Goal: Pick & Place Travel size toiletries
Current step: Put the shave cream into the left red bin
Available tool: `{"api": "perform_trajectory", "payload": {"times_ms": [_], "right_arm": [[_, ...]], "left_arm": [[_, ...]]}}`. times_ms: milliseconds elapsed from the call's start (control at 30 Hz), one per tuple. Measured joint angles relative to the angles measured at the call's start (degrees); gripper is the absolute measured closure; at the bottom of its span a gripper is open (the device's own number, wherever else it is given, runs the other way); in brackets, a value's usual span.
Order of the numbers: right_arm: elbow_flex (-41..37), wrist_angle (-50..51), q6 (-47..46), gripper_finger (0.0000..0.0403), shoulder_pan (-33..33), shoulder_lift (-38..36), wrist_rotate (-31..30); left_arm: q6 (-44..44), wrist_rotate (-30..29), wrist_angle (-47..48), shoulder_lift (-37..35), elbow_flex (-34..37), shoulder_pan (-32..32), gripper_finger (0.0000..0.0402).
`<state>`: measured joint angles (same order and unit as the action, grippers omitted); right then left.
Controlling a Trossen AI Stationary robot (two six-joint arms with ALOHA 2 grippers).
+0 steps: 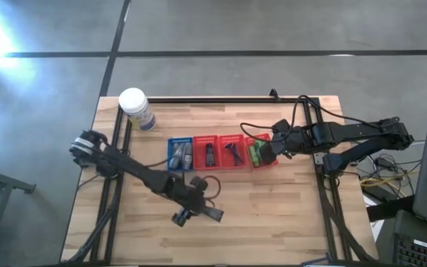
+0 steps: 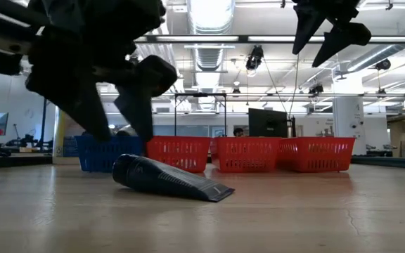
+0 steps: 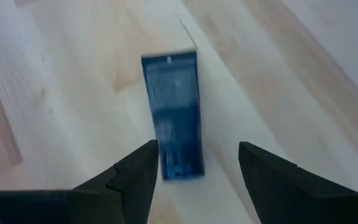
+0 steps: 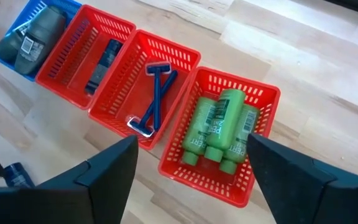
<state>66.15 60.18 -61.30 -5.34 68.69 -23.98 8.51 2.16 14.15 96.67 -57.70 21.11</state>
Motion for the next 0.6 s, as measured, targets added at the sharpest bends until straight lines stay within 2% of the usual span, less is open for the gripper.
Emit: {"api": "perform_trajectory", "payload": {"times_ms": [133, 267, 433, 600], "right_arm": [[-0.06, -0.10, 0.22, 0.0121, 0.00, 0.00, 0.01], [-0.52, -0.02, 0.27, 0.0131, 0.00, 0.00, 0.24], [-0.81, 0.00, 0.86, 0.0142, 0.00, 0.00, 1.56], [-0.81, 0.00, 1.66, 0.0149, 0.00, 0.00, 1.61]], "left_arm": [[-3.25, -2.31, -0.15, 2.86, -3.35, 0.14, 0.0171], [-4.41, -1.97, 0.09, 5.73, -6.27, 0.12, 0.0151], [-4.50, -1.29, 1.44, 7.55, -6.73, -0.01, 0.0127], [-4.28, -1.39, 2.90, 9.12, -6.64, -0.03, 0.0125]]}}
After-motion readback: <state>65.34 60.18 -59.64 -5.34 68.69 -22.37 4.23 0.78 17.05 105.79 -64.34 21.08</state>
